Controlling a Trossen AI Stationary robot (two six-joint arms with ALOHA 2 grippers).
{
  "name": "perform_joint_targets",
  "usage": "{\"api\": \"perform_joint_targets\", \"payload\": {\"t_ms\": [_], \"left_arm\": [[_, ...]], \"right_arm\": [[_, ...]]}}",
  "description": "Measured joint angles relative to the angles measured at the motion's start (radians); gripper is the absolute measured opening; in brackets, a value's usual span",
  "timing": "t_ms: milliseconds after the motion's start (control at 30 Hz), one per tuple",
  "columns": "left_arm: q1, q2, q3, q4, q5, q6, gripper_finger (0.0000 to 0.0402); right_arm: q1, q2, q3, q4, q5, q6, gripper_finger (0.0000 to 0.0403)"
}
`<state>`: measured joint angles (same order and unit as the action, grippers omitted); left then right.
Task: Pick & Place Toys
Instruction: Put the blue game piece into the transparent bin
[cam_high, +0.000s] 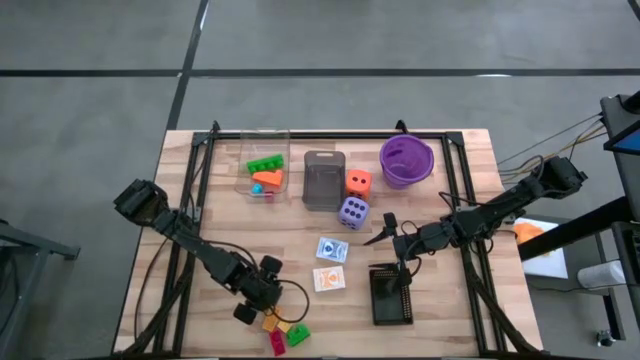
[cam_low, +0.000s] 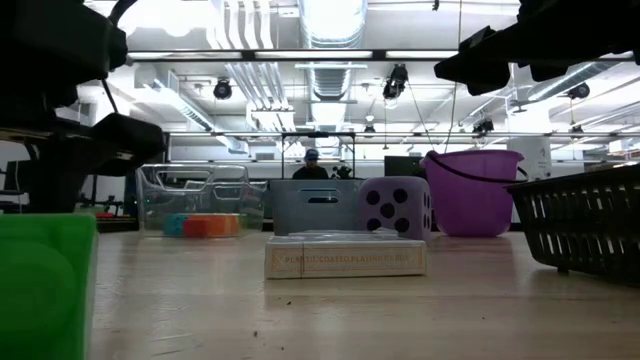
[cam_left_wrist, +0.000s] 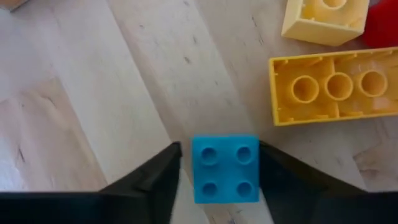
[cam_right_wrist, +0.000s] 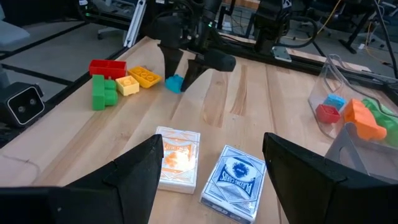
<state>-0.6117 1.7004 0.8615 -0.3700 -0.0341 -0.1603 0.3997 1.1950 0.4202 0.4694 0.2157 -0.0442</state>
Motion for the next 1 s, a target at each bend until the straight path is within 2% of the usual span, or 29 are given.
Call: {"api": "perform_joint_targets", "payload": {"t_ms": [100, 300, 500, 600, 667, 767, 900, 1000], "left_arm": [[0.0, -0.001, -0.003, -0.001, 0.0, -0.022, 0.0136], [0.0, -0.002, -0.004, -0.001, -0.008, -0.027, 0.0131], [0.007, -0.059, -0.003, -0.015, -0.2, -0.043, 0.0131], [0.033, -0.124, -0.006, 0.059, -0.276, -0.006, 0.0131], [0.059, -0.177, -0.025, 0.179, -0.288, 0.047, 0.0131], [0.092, -0.25, -0.105, 0.451, -0.276, 0.131, 0.0131], [0.142, -0.279, -0.307, 0.892, -0.204, 0.183, 0.0131], [0.193, -0.263, -0.438, 1.132, -0.2, 0.16, 0.0131]], "right_arm": [[0.0, 0.0, 0.0, 0.0, 0.0, 0.0, 0.0275], [0.0, 0.0, 0.0, 0.0, 0.0, 0.0, 0.0275], [0.0, 0.0, 0.0, -0.007, 0.0, 0.0, 0.0275], [0.0, 0.0, 0.0, -0.007, 0.0, -0.002, 0.0275], [0.0, 0.0, 0.0, -0.007, 0.0, -0.007, 0.0275], [0.0, 0.0, 0.0, -0.006, 0.0, -0.007, 0.0275], [0.0, 0.0, 0.0, -0.006, 0.0, -0.005, 0.0275], [0.0, 0.0, 0.0, -0.006, 0.0, -0.005, 0.0275]]}}
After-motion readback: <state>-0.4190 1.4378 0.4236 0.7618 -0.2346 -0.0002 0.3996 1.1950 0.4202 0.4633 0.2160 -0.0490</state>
